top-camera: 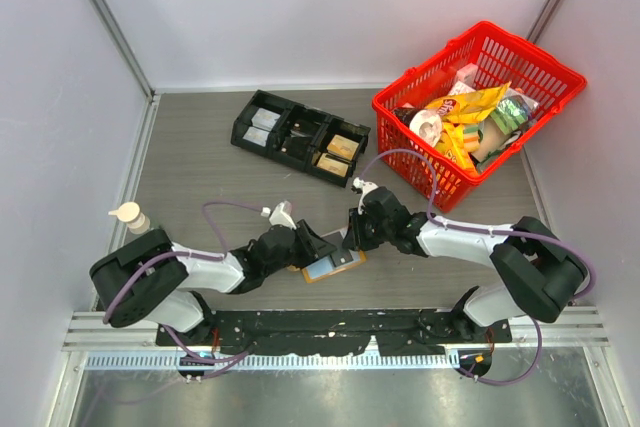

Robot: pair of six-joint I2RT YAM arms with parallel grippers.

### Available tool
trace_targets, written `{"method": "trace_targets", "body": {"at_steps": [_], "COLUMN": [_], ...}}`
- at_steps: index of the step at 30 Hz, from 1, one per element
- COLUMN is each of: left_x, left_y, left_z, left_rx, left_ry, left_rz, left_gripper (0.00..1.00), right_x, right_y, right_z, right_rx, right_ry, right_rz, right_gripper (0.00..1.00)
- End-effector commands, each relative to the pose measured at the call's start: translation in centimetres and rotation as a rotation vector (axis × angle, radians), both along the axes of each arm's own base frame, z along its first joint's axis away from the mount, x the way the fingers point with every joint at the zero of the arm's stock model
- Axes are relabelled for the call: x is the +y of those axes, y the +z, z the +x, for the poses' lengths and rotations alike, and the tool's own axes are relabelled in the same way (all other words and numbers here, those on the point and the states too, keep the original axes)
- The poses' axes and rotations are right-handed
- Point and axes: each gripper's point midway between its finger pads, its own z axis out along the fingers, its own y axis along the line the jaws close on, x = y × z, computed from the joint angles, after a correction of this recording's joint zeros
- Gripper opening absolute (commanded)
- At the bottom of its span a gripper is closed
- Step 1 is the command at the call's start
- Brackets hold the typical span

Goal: Take the credit cards out of the card holder
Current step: Remove the credit card from the card holder.

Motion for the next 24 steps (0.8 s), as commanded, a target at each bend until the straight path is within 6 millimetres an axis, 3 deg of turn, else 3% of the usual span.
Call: {"method": "trace_targets", "body": {"at_steps": [1, 9, 24], "left_x": [-1.0, -0.7, -2.4], "left_y": [3.8, 4.5, 2.8], "left_z": [0.7, 0.7, 0.8], "left_rx": [-0.063, -0.071, 0.001], "left_ry": [0.004, 0.025, 0.015], "left_rz": [-0.129, -0.160, -0.221], "left_gripper": [0.35, 0.21, 0.24], "right_x": [-1.2, -1.3, -0.8], "right_y": [-1.9, -2.2, -2.2], "right_z": [-1.0, -1.1, -1.1], "right_rx": [0.053, 0.061, 0.062], "right_ry": [-0.011, -0.012, -0.016], "right_rz": [-0.054, -0.059, -0.024], "right_gripper": [0.20, 0.20, 0.20]}}
